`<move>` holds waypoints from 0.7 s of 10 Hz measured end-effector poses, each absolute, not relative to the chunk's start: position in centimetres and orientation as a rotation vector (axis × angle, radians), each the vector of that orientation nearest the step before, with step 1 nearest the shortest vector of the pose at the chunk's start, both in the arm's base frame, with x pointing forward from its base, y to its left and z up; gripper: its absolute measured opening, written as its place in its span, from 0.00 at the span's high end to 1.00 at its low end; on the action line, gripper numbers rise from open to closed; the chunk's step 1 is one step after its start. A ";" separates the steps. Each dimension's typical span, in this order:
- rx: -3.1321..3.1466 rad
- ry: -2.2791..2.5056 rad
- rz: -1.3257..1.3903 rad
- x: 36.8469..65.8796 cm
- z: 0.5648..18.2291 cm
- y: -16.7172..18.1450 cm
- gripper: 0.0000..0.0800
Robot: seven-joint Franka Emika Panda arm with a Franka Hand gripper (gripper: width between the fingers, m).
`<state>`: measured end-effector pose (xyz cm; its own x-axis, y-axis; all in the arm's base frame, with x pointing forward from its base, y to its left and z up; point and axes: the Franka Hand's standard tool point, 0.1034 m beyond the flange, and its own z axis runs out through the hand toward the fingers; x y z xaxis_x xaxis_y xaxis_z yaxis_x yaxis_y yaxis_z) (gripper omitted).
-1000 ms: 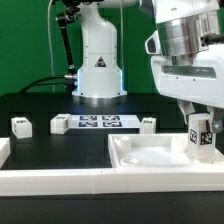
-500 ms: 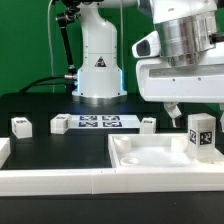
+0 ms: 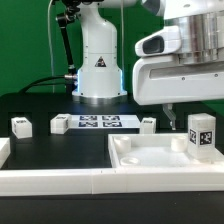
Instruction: Assemble square table
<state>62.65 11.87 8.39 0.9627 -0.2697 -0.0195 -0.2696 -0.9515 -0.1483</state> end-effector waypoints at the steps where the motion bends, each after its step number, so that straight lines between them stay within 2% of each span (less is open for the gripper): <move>1: -2.999 0.232 -0.022 62.7 8.5 12.1 0.19; 5: -3.002 -0.295 -0.056 62.9 8.6 11.8 0.19; 7: -2.991 -0.408 -0.061 62.9 8.5 11.6 0.19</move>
Offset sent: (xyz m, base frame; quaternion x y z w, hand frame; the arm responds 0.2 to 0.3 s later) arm 0.0093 0.0002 0.0035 -0.0069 -0.0108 -0.2558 0.9667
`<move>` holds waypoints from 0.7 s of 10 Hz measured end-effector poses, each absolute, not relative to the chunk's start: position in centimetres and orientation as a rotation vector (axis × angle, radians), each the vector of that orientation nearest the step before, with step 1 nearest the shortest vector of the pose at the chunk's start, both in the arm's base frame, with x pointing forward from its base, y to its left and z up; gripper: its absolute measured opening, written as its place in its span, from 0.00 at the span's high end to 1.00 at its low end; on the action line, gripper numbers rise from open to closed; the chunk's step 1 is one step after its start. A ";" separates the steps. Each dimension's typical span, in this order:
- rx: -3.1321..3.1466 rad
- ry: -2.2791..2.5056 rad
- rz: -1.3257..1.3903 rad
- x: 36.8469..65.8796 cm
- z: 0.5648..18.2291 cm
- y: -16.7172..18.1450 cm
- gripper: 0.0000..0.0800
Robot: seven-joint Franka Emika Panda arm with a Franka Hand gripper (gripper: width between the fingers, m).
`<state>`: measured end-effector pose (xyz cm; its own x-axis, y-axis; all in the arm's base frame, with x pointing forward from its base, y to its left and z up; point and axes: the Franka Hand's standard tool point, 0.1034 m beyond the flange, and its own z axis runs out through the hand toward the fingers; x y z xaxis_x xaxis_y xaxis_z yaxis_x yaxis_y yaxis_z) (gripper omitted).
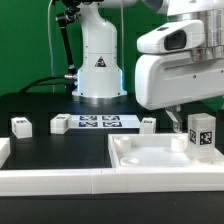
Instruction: Assemble square table
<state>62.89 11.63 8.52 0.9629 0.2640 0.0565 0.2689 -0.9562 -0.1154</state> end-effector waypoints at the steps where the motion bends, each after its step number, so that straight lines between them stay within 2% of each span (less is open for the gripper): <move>1: -2.991 -0.407 -0.061 62.9 8.5 11.7 0.36; 2: -2.991 -0.407 -0.061 62.9 8.5 11.6 0.53; 3: -2.992 -0.405 -0.063 62.9 8.5 11.5 0.64; 5: -2.998 -0.349 -0.060 62.9 8.5 11.5 0.64; 7: -3.007 -0.065 -0.046 63.0 8.5 11.4 0.64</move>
Offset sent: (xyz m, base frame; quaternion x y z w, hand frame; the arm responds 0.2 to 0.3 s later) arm 0.0000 0.0000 0.0000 0.0000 0.0000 0.0650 0.9979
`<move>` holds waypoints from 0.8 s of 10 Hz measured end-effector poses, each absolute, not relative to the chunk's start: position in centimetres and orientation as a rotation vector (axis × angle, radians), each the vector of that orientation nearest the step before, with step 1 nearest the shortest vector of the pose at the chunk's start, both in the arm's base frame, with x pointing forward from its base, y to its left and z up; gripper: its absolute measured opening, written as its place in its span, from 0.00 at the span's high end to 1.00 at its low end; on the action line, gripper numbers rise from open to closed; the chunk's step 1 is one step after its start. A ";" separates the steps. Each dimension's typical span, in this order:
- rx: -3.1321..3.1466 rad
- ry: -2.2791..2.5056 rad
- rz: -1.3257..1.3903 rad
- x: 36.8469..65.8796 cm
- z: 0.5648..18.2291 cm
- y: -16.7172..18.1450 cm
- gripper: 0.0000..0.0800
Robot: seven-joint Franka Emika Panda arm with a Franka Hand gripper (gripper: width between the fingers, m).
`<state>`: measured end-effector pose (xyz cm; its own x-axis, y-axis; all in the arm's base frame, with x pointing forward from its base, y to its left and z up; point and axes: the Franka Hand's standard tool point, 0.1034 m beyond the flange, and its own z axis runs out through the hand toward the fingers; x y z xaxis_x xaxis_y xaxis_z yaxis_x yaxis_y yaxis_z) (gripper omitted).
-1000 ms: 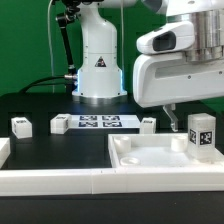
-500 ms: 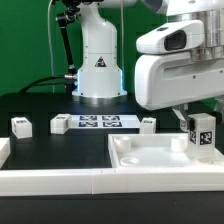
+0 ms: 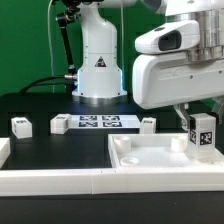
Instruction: Assemble square table
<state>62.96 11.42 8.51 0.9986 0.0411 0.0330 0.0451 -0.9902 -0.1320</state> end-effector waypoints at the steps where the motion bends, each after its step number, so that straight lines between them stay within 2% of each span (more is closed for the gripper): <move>1: -2.986 0.154 -0.031 62.9 8.5 11.3 0.64; 8: -2.675 1.314 0.067 62.8 8.3 11.1 0.64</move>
Offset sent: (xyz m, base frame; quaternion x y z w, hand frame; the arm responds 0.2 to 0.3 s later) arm -0.0108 0.0056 -0.0026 0.0121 -0.0210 0.2383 0.9709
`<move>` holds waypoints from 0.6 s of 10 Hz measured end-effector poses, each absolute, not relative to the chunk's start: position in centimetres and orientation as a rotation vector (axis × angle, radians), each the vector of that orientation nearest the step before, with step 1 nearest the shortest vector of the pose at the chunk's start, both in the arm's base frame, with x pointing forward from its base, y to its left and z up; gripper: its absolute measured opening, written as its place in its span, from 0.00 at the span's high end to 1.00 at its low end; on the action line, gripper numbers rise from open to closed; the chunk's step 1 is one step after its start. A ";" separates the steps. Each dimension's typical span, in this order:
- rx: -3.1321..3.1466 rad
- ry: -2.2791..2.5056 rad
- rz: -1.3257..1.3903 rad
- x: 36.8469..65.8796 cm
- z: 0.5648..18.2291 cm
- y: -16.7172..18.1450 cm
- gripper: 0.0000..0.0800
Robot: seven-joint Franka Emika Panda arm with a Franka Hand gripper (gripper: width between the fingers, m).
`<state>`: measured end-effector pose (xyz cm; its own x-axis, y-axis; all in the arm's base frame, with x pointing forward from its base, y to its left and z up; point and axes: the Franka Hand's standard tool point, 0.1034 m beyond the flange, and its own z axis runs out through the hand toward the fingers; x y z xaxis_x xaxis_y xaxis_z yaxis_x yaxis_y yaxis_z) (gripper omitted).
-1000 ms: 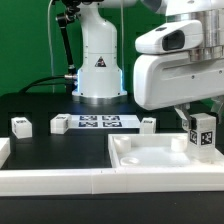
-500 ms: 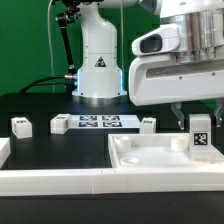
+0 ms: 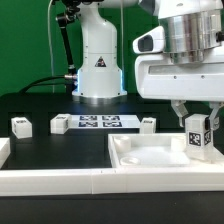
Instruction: Assemble square table
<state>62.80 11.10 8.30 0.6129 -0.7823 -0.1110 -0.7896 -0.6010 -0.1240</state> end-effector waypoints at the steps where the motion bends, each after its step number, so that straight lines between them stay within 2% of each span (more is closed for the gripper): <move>1: -2.617 1.427 0.087 62.8 8.3 11.1 0.64; 6: -2.380 1.780 0.140 62.7 8.3 11.3 0.64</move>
Offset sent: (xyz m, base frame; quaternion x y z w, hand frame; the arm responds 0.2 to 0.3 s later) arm -0.0006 0.0007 -0.0026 -0.0225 -0.0090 0.2022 0.9790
